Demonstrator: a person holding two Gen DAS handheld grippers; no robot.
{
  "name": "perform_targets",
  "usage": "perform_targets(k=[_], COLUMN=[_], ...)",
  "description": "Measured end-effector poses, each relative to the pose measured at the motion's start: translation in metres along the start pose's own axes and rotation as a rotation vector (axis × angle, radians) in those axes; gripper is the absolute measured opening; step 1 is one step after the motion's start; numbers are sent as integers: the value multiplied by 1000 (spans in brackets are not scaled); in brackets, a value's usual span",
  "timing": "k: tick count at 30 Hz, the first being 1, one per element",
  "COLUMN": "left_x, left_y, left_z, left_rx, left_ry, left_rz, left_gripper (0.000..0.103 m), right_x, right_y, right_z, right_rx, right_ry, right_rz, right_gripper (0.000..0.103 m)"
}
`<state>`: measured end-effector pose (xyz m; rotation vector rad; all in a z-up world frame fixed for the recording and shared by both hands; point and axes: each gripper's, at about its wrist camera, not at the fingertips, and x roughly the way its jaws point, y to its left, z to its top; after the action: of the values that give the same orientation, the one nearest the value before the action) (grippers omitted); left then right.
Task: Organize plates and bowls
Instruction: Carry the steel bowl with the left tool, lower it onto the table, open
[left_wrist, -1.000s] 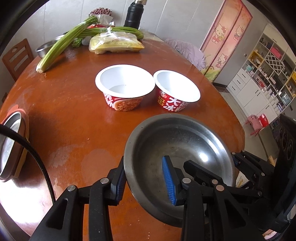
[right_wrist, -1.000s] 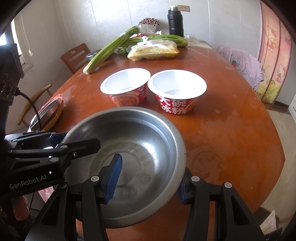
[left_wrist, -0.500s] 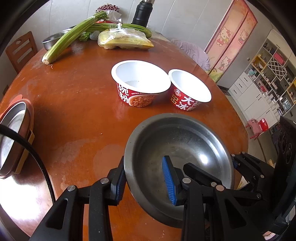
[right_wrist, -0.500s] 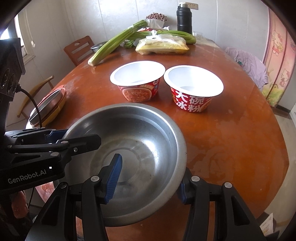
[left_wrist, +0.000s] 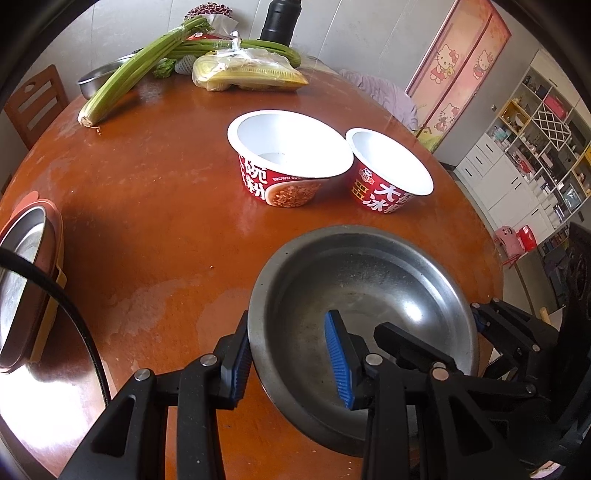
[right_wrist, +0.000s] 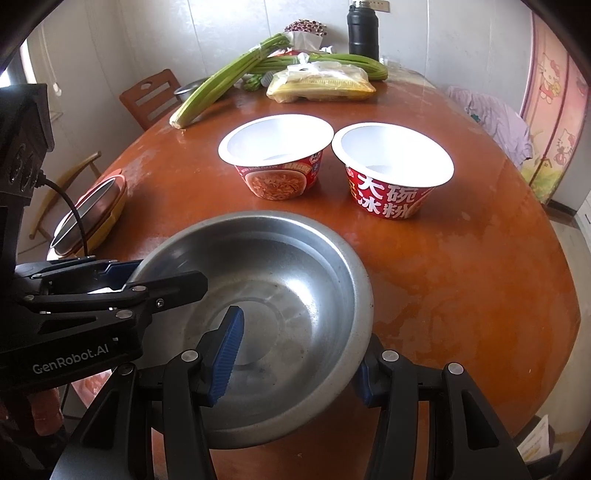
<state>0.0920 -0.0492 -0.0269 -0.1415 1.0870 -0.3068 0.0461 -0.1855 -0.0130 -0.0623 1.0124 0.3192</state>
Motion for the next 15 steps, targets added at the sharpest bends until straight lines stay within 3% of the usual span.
perform_targets(k=[15], left_x=[-12], left_y=[8], left_z=[7], left_rx=[21], left_ry=[-18], left_rz=[-17], left_gripper=[39], right_x=[-1], right_y=[-7], right_z=[7], right_rx=[52], right_ry=[-4], right_rz=[-33], right_gripper=[55])
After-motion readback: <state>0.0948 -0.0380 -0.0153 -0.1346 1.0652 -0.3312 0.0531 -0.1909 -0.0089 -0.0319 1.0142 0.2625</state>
